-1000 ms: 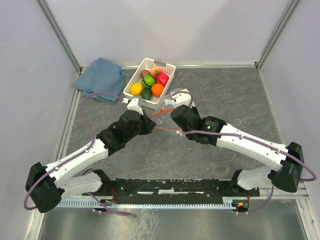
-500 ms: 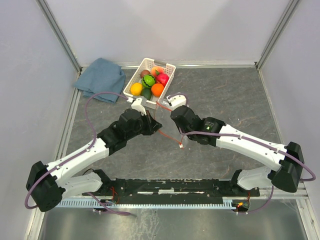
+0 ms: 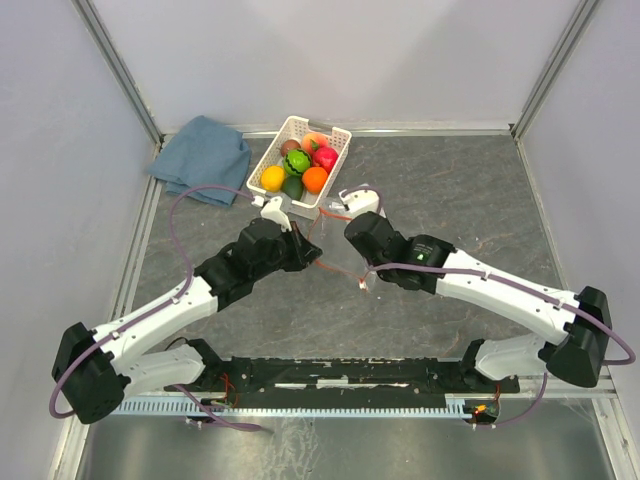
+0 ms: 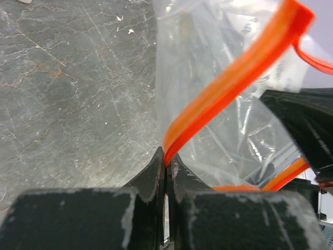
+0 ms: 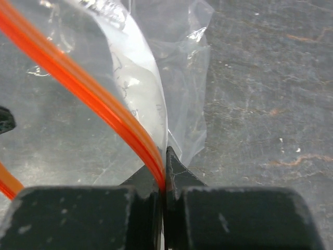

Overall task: Place the food in the zip-top bag and seal the zipper
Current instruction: Open the zipper of the food storage bag at the center of the board.

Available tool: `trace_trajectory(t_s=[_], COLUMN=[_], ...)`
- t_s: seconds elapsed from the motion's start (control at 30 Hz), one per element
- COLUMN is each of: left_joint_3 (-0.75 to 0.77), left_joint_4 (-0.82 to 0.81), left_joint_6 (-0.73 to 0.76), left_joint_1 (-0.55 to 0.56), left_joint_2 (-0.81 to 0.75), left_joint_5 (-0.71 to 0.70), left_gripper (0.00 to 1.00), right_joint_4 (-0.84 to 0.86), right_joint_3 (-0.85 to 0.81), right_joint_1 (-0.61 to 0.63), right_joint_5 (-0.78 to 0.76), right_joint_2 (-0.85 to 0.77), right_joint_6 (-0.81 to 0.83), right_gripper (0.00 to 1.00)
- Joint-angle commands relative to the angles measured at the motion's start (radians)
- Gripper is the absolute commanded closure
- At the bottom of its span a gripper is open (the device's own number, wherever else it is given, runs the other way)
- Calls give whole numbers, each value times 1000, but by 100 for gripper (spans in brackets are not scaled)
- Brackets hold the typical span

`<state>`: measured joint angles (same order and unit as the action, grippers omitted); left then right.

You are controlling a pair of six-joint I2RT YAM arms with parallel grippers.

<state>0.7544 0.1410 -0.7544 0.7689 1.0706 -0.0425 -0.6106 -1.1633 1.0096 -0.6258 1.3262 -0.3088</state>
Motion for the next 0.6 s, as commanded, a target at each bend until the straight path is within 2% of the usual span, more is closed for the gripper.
trace_trajectory(t_s=[0.0,0.17,0.3,0.4,0.57], left_joint_3=[-1,6,16,24,89], left_joint_4=[24,23,-19,-52,-60], left_joint_6=[9,7,18,21,50], left_joint_1=[-4,-3,-4,-3,-3], left_joint_2=[-27,-19,-10,2,31], left_joint_5=[-48,-37,-2,13,16], left_gripper=[97,97,96,86,67], right_joint_4=[-27,-75,-66,-32,-22], right_joint_3=[-15,-18,-13,-12,-25], right_joint_1=[-5,-7,-10,-10,-17], right_joint_5=[-148,-271,-248,-200,-224], right_joint_2=[-70,-76,-71,-67,-36], right_joint_6=[0,-5,13,38,71], right_gripper=[96,98,98,98,98])
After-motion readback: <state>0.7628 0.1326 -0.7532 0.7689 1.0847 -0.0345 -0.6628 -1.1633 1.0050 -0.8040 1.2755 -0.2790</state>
